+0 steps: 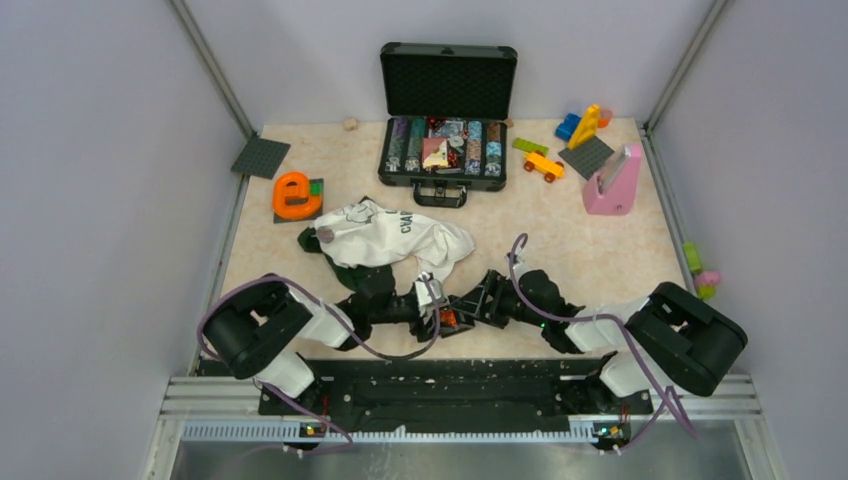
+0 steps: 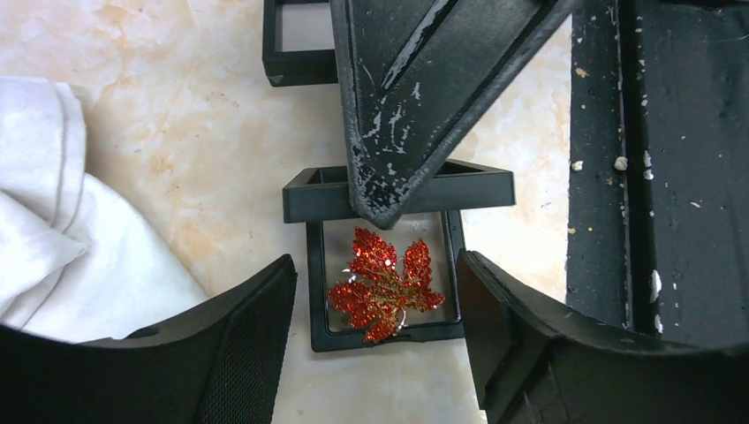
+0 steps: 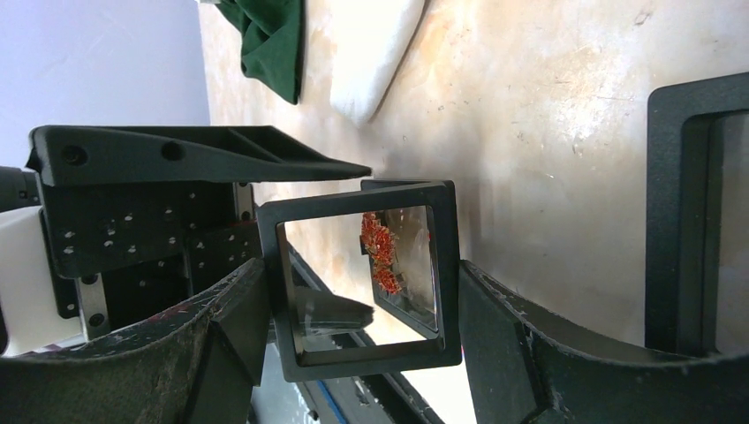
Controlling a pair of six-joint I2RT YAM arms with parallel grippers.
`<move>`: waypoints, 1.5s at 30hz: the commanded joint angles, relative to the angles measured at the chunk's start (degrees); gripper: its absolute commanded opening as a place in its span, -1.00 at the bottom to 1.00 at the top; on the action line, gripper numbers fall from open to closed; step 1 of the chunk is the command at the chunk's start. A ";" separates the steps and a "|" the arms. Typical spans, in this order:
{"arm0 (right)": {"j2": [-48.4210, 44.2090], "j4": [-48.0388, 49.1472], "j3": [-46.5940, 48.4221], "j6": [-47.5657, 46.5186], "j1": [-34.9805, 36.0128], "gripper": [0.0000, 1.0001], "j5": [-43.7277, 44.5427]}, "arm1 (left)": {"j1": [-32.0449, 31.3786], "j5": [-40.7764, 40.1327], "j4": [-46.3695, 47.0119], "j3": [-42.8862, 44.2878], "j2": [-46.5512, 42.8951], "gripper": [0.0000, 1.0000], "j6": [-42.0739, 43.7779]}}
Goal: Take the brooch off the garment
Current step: Place the brooch in the brooch box.
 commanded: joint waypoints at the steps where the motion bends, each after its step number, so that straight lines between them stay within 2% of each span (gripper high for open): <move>1: -0.25 0.76 0.93 -1.06 -0.39 -0.24 1.03 | -0.22 -1.30 6.16 -3.09 -5.13 0.41 -1.26; 11: -5.23 -16.22 5.75 -8.72 -0.39 -0.24 7.01 | -0.25 -11.63 6.85 -9.34 -18.47 0.47 -4.60; 17: -7.06 -27.88 11.00 -14.70 -0.39 -0.22 12.35 | -0.13 -17.70 6.11 -10.26 -21.23 0.48 -5.93; 20: -6.34 -30.64 12.88 -16.90 -0.39 -0.21 13.56 | -0.13 -19.68 4.85 -10.43 -21.99 0.45 -5.89; 30: -3.08 -28.47 14.25 -16.79 -0.39 -0.18 11.06 | -0.16 -19.50 2.45 -7.72 -16.56 0.18 -6.05; 34: -2.91 -26.01 13.29 -15.48 -0.39 -0.17 10.24 | -0.17 -16.46 2.93 -6.70 -13.55 -0.11 -5.68; 40: -3.32 -25.30 13.50 -14.36 -0.39 -0.17 7.69 | -0.24 -12.87 4.72 -4.93 -9.33 -0.17 -4.58; 45: -4.51 -23.55 12.45 -12.78 -0.39 -0.17 5.94 | -0.27 -11.58 5.43 -4.39 -7.36 -0.32 -3.13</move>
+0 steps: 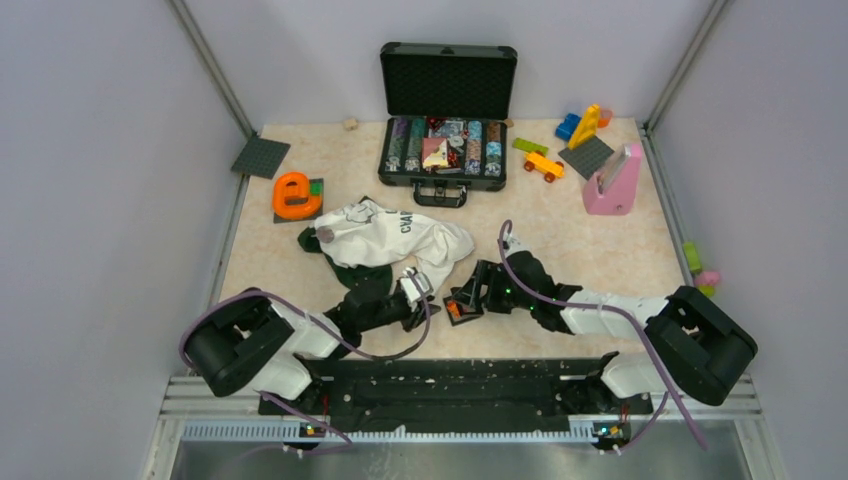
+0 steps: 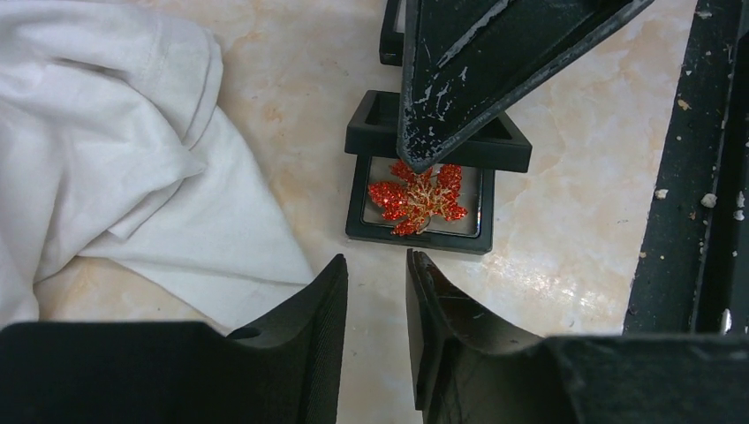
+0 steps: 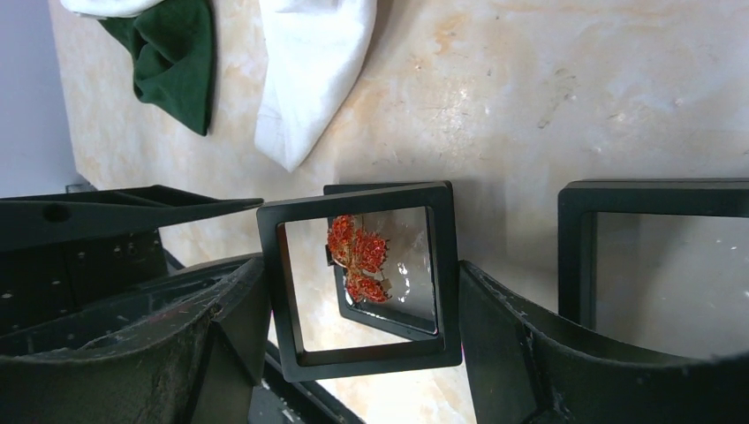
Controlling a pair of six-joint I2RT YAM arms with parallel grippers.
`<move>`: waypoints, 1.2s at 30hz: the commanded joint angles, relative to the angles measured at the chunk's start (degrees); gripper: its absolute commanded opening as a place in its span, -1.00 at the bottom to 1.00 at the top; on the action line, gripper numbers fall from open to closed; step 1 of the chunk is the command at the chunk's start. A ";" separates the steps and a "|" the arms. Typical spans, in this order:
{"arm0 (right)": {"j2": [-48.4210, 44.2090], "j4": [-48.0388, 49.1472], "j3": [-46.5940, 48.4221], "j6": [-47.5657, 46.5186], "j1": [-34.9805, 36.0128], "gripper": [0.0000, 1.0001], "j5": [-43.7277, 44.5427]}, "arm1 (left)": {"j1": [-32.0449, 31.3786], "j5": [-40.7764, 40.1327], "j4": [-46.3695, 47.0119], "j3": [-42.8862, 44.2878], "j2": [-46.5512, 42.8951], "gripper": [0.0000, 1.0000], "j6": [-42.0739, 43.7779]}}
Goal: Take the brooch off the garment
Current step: Place the brooch in the brooch box.
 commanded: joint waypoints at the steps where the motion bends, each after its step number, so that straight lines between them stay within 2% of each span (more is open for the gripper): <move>1: -1.27 4.30 -0.19 1.99 -0.35 -0.17 -2.28 | -0.21 3.20 3.24 1.73 1.32 -0.35 2.13; 7: -1.37 5.27 -1.03 2.43 -0.35 -0.17 -3.19 | -0.26 6.52 2.80 2.70 3.03 -0.61 3.45; 11: -1.17 6.37 -1.46 2.86 -0.35 -0.17 -3.84 | -0.20 8.35 2.61 3.63 4.52 -0.70 3.74; 19: 0.12 8.52 -2.19 3.37 -0.35 -0.17 -4.50 | -0.41 7.95 -2.84 5.55 5.36 -0.74 4.76; 28: 1.07 9.73 -2.42 3.58 -0.35 -0.17 -5.33 | -0.85 7.15 -4.54 7.50 7.66 -0.74 3.98; 36: 1.58 11.57 -3.32 4.36 -0.35 -0.17 -5.99 | -0.88 9.21 -1.11 8.47 10.12 -0.73 2.35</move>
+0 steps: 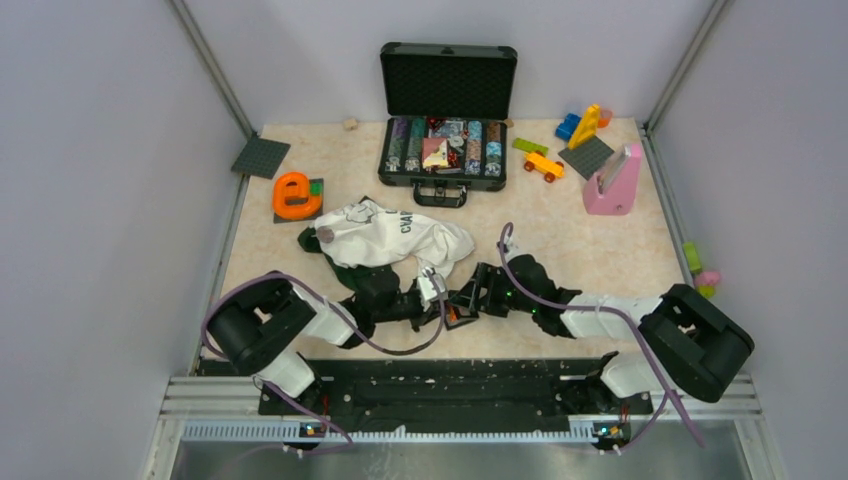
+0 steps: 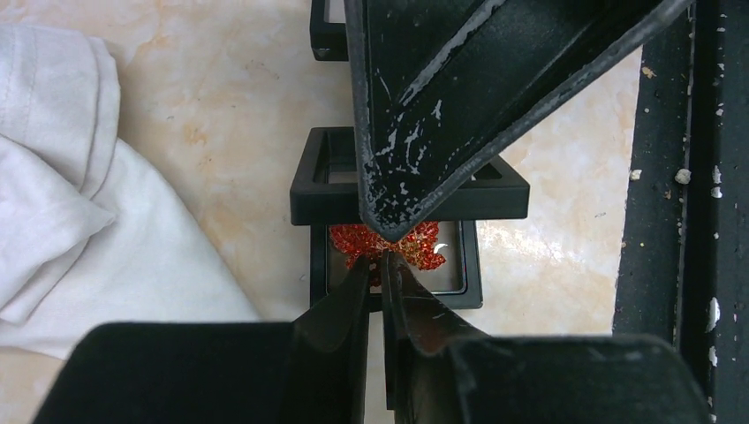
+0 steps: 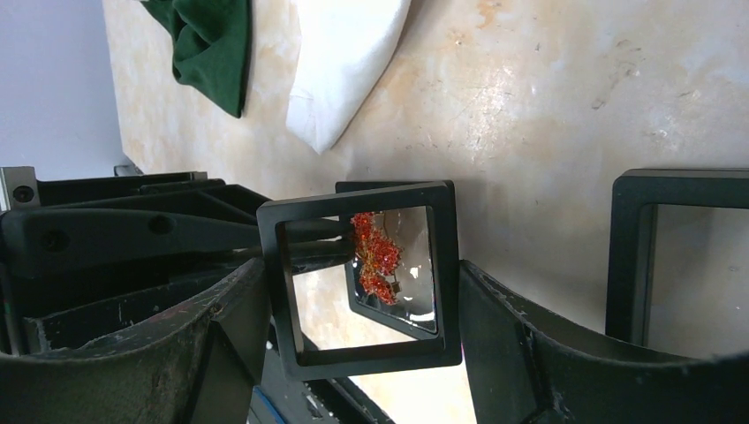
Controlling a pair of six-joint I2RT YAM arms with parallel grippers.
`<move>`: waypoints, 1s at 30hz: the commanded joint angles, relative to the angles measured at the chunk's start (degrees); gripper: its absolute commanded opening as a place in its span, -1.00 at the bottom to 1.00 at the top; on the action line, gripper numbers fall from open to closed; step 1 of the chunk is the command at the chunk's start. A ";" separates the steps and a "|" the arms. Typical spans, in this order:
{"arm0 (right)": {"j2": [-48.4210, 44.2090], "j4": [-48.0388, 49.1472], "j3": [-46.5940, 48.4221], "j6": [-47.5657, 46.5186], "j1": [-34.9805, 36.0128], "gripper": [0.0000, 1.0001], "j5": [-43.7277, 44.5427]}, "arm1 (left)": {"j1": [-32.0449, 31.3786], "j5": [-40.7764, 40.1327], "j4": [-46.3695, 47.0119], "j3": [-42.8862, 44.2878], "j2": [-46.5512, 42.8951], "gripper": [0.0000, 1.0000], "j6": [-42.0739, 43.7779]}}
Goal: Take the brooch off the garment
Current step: Place the brooch in the brooch box, then place the brooch box at the center of the board.
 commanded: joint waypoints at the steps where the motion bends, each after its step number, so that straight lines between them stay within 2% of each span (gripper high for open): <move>1: 0.63 4.46 -0.81 1.07 -0.35 -0.17 -1.33 | -0.26 2.19 2.95 2.33 2.23 -0.73 -1.41; 7: 0.64 4.05 -0.83 1.07 -0.40 -0.17 -0.90 | -0.27 0.87 5.43 0.24 -0.20 -0.72 -1.27; 15: 0.57 -1.97 1.77 -1.53 -0.44 -0.17 2.61 | -0.27 -2.91 6.10 -4.81 -8.83 -0.64 -2.11; 22: 2.17 -6.14 5.80 -4.25 -0.80 -0.17 5.24 | -0.12 -17.28 3.95 -7.78 -16.79 -0.60 -7.98; 26: 4.07 -7.41 7.67 -6.07 -2.25 -0.17 6.47 | -0.19 -24.92 1.57 -7.04 -18.17 -0.46 -12.41; 30: 5.84 -9.54 10.63 -8.59 -4.04 -0.17 7.80 | -0.10 -31.43 4.14 -9.00 -20.28 -0.24 -14.24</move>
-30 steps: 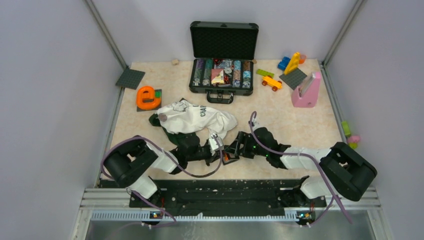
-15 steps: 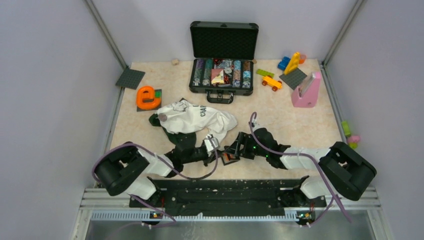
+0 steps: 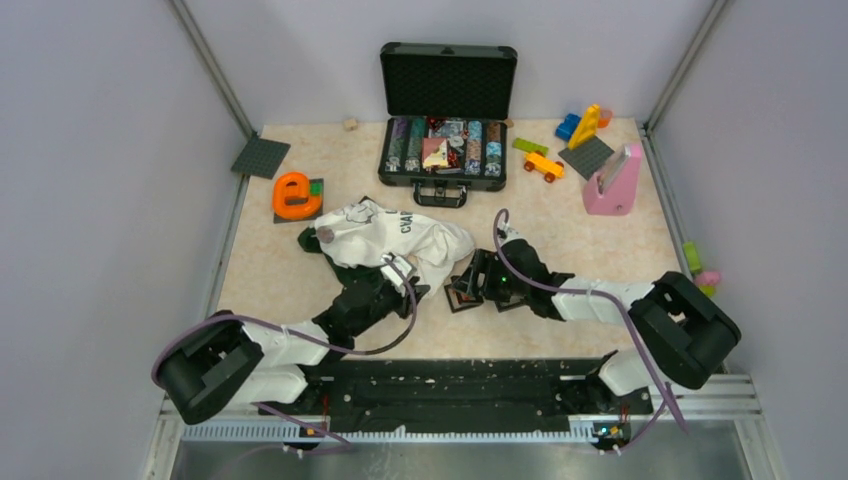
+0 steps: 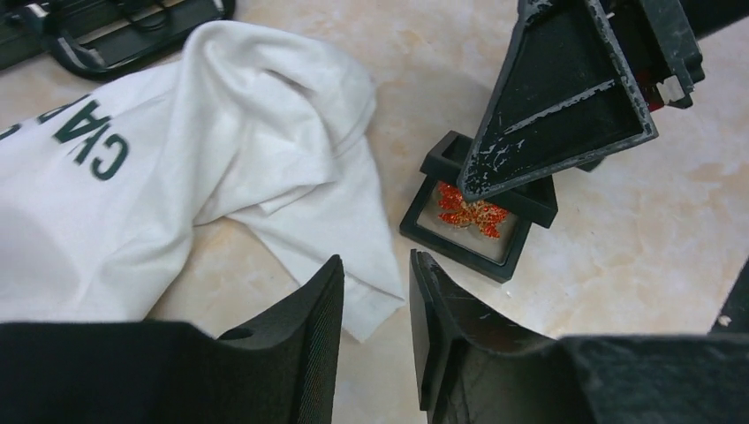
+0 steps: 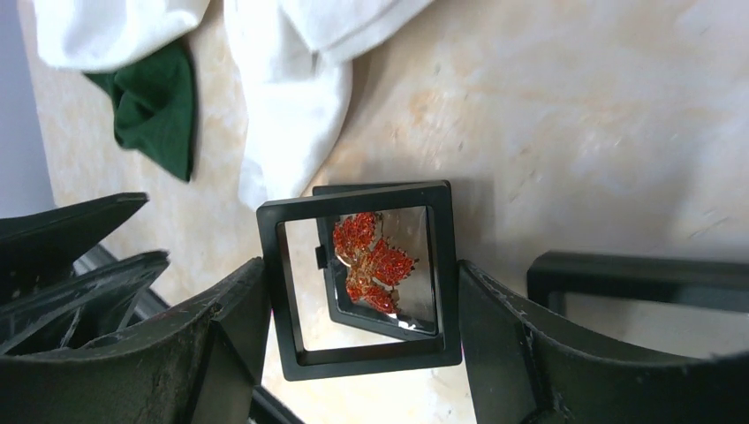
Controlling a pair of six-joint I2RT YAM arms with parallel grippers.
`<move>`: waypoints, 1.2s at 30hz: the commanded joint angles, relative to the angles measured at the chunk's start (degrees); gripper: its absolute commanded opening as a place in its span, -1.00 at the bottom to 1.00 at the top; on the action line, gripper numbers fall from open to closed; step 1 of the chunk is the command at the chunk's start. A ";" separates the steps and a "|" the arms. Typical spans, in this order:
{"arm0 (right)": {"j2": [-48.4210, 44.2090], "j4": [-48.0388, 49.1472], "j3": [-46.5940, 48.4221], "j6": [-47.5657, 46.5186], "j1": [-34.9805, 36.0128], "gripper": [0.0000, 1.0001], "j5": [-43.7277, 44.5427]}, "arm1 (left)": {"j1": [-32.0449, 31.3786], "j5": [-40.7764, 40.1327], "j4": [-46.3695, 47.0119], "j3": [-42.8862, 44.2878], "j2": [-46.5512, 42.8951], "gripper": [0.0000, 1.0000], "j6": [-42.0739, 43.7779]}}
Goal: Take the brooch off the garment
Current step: Place the brooch box at the center of the board.
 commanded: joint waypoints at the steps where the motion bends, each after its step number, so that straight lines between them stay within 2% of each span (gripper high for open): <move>1: 2.20 -2.99 4.89 -4.52 -2.57 -0.17 3.07 | -0.01 -11.55 3.10 -1.86 -3.33 -0.18 -4.80; 5: 3.97 -6.04 8.44 -7.90 -4.26 -0.17 5.43 | 0.03 -14.63 2.68 -2.89 -5.61 -0.02 -5.97; 12: 6.81 -10.84 13.19 -13.03 -8.02 -0.17 10.28 | -0.01 -15.69 1.47 -2.68 -5.96 -0.01 -5.34; 25: 10.44 -13.73 17.93 -18.84 -16.57 -0.17 15.50 | 0.06 -17.42 0.31 -3.29 -8.47 0.03 -4.82; 36: 13.94 -15.73 20.90 -22.34 -23.07 -0.11 18.91 | 0.00 -21.71 -1.31 -3.61 -10.82 0.21 -6.92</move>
